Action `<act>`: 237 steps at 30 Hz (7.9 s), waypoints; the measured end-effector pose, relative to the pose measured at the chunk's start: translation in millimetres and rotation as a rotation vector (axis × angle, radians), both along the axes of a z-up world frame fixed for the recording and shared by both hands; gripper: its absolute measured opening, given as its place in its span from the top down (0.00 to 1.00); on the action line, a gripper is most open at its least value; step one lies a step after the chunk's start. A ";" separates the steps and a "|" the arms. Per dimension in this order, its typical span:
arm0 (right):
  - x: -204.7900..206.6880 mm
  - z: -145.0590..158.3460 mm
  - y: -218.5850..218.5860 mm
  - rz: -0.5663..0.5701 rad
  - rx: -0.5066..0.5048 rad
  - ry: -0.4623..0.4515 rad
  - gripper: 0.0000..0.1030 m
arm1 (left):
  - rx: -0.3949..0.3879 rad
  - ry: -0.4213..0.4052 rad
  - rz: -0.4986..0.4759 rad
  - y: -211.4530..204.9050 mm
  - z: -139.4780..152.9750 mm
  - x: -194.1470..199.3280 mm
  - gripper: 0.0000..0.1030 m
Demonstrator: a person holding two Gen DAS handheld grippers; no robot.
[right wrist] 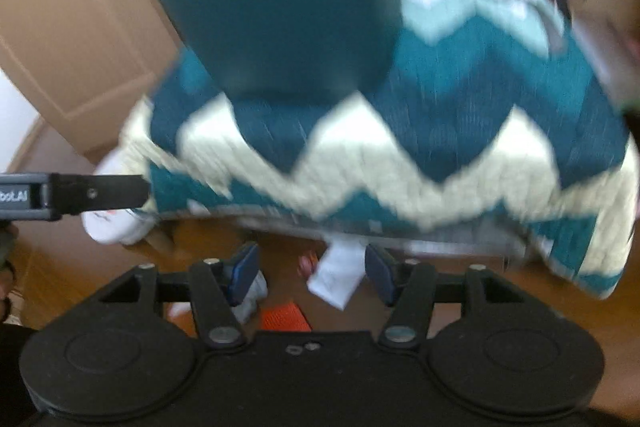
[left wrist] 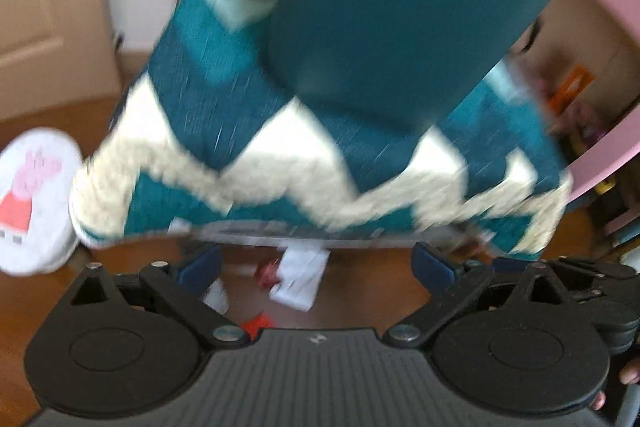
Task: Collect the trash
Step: 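Lower both tools to the floor trash under the stool, then grasp the orange mesh sleeve with the left tool while the right grasps the white napkin, then lift the orange mesh and napkin up over the teal wastebasket, then open both tools over the wastebasket to drop the mesh and napkin, then lower both tools back to the floor trash under the stool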
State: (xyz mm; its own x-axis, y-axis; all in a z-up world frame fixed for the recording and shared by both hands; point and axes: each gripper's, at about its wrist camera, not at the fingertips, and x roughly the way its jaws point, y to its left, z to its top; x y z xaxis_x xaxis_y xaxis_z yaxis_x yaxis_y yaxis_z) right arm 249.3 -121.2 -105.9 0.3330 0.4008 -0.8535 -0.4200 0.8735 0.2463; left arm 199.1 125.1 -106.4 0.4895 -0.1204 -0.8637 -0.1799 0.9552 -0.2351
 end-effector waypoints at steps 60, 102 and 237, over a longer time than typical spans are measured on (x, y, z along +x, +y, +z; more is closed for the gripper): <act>107.8 -369.1 112.2 -0.190 -0.350 0.336 1.00 | 0.121 0.569 -0.205 -40.5 -400.4 44.0 0.72; -49.6 77.6 -30.3 0.022 0.005 -0.283 1.00 | -0.072 -0.212 0.080 -49.3 62.7 -56.7 0.81; 79.9 -325.5 160.4 -0.013 -0.164 0.339 0.50 | 0.192 0.367 -0.233 74.8 -351.7 44.8 0.11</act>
State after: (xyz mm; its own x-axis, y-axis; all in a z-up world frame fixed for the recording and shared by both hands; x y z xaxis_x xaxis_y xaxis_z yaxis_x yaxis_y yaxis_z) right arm 329.2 39.3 -431.4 0.0245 0.2470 -0.9687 -0.3276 0.9175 0.2256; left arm 243.9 199.9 -458.1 0.1271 -0.0120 -0.9918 0.0063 0.9999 -0.0113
